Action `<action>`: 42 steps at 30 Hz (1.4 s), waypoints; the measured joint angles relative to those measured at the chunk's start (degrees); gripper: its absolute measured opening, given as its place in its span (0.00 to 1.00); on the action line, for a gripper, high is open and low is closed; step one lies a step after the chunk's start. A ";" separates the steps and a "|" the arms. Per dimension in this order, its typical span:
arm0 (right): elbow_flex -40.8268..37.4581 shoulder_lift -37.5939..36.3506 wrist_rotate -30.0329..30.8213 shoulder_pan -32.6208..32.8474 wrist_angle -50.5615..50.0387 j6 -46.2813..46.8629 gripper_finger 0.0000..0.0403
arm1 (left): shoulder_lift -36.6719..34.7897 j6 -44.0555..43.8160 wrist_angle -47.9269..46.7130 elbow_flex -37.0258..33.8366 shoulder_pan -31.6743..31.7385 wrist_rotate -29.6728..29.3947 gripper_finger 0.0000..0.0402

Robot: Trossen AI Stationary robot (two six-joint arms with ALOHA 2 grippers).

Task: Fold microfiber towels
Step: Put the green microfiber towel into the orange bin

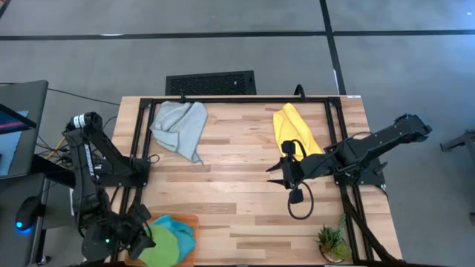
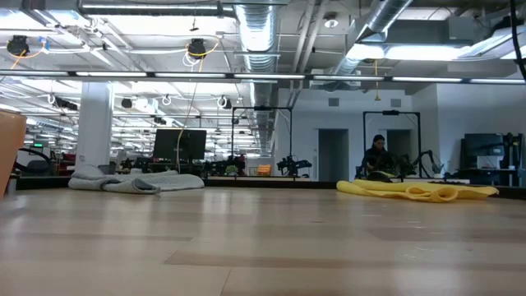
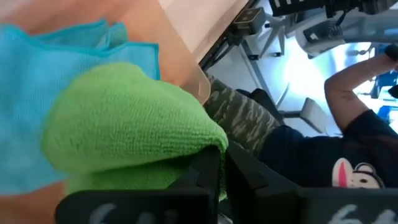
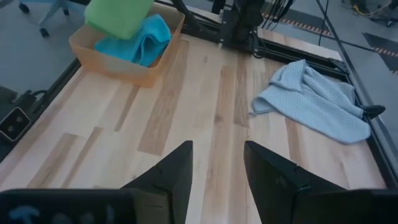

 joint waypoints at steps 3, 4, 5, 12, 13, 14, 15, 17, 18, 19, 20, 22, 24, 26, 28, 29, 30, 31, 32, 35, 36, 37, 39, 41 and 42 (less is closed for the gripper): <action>0.00 0.00 0.00 0.00 0.02 -1.25 0.42 | 0.00 3.75 -0.02 0.00 1.88 0.18 0.00; 0.00 0.00 0.00 0.01 0.02 -1.27 0.42 | 0.00 5.05 -0.02 0.00 2.57 0.71 0.00; 0.00 0.00 0.00 0.00 0.02 -1.29 0.42 | 0.00 6.46 -0.02 0.00 3.33 1.80 0.00; 0.00 -0.02 0.00 0.00 0.02 -1.28 0.42 | 0.90 16.90 -0.05 0.00 8.22 12.43 0.00; 0.00 -0.02 0.00 0.00 0.04 -1.27 0.42 | 1.15 16.31 -0.53 0.00 8.50 13.99 0.00; 0.00 -0.02 0.00 0.00 0.04 -1.29 0.42 | 1.41 15.37 -1.61 0.00 8.65 15.35 0.00; 0.00 -0.02 0.00 0.00 0.04 -1.29 0.42 | 1.51 14.03 -2.95 0.00 8.67 16.40 0.00; 0.00 -0.02 0.00 0.02 0.02 -1.29 0.42 | 1.45 11.15 -5.41 0.00 8.46 18.13 0.00; 0.00 -0.02 0.00 0.00 0.02 -1.29 0.42 | 1.42 10.08 -6.30 0.00 8.45 18.88 0.00; 0.00 -0.02 0.00 0.00 0.02 -1.32 0.42 | 1.43 9.40 -7.27 0.00 8.45 19.54 0.00; 0.00 -0.02 0.00 0.00 0.02 -1.33 0.42 | 1.44 9.03 -8.29 0.00 8.45 20.08 0.00; 0.00 -0.02 0.00 0.00 0.02 -1.33 0.42 | 1.44 8.89 -9.68 0.00 8.45 21.34 0.00; 0.00 -0.02 0.00 0.00 0.02 -1.33 0.42 | 1.44 8.83 -11.54 0.00 8.55 22.58 0.00; 0.00 -0.02 0.00 0.00 0.02 -1.35 0.42 | 1.44 8.75 -13.37 0.00 8.84 23.68 0.00; 0.00 -0.02 0.00 0.00 0.02 -1.31 0.42 | 1.44 8.74 -15.58 0.00 9.17 25.33 0.00; 0.00 -0.02 0.00 0.00 0.04 -1.33 0.42 | 1.44 8.75 -16.80 0.00 9.36 26.07 0.00; 0.00 -0.02 -0.02 0.00 0.02 -1.31 0.42 | 1.44 8.93 -17.76 0.00 9.60 26.54 0.00; 0.00 -0.02 -0.01 0.00 0.02 -1.32 0.42 | 1.44 9.27 -18.44 0.00 9.91 26.88 0.00; 0.00 -0.02 0.00 0.00 0.04 -1.31 0.42 | 1.44 9.84 -18.97 0.00 10.22 27.10 0.00; 0.00 -0.02 0.00 0.00 0.04 -1.33 0.42 | 1.44 12.19 -19.06 0.00 11.38 27.24 0.00; 0.00 -0.02 0.00 0.00 0.04 -1.31 0.42 | 1.46 13.04 -19.01 0.00 11.82 27.21 0.00; 0.00 -0.02 0.00 0.00 0.04 -1.31 0.42 | 1.59 13.85 -18.93 0.00 12.29 27.18 0.00; 0.00 -0.02 0.00 0.00 0.04 -1.31 0.42 | 2.29 15.14 -18.93 0.00 13.26 27.17 0.00; 0.00 -0.02 0.00 0.00 0.04 -1.31 0.42 | 3.06 15.47 -18.99 0.00 13.68 27.00 0.01; 0.00 -0.02 -0.02 0.00 0.04 -1.32 0.42 | 3.39 15.47 -18.99 0.00 13.84 27.00 0.02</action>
